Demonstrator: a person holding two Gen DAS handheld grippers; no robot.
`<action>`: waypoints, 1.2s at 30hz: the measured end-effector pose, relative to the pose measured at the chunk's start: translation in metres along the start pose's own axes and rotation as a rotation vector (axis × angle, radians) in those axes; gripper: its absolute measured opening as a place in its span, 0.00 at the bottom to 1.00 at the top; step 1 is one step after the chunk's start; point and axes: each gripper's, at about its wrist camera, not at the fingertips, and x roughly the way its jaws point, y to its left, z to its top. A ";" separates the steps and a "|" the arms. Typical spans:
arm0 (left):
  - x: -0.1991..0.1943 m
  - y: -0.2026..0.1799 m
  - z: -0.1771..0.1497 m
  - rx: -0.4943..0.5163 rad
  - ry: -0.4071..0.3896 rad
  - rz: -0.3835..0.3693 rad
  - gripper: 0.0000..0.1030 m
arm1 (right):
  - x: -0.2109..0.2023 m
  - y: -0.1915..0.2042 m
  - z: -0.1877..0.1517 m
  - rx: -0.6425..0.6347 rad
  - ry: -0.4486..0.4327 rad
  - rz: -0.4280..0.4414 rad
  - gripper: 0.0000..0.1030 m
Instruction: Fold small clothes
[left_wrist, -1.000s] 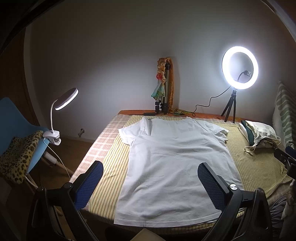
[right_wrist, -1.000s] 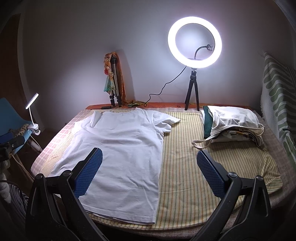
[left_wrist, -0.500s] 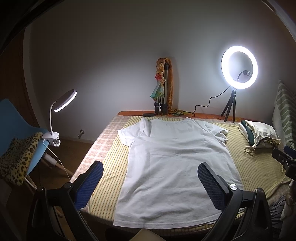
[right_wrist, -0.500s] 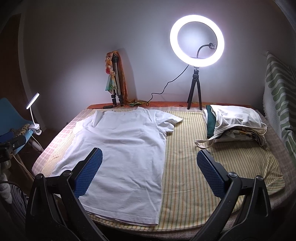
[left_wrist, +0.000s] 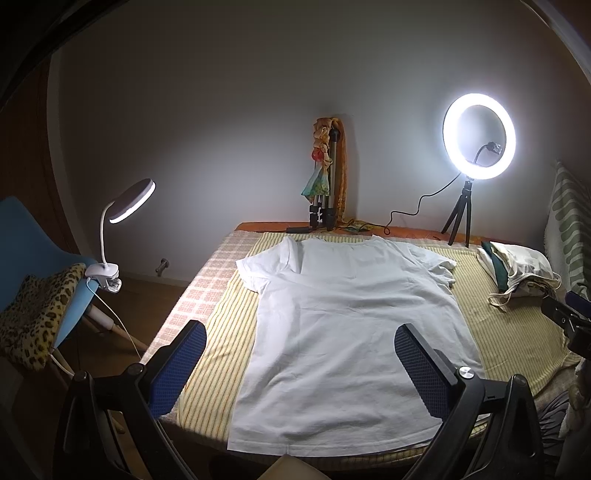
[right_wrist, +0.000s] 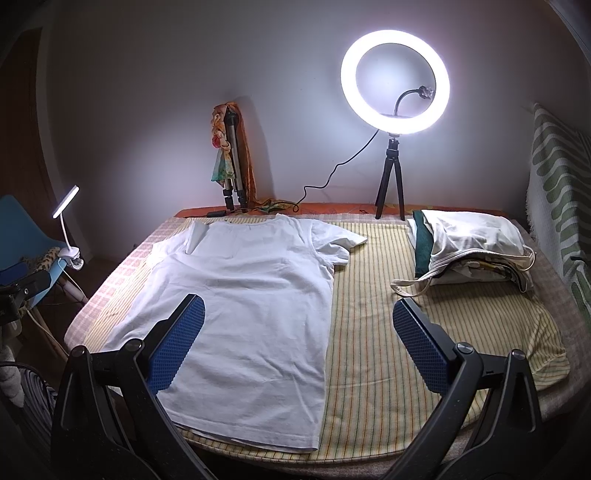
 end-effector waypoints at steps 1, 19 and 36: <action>0.000 0.000 0.000 0.001 -0.001 0.001 1.00 | 0.001 0.000 0.000 0.002 0.001 -0.001 1.00; 0.004 0.008 -0.004 -0.013 0.007 0.022 1.00 | 0.011 0.008 0.003 -0.004 0.005 0.030 1.00; 0.027 0.030 -0.014 -0.046 0.061 0.010 0.98 | 0.059 0.028 0.026 -0.019 0.090 0.186 1.00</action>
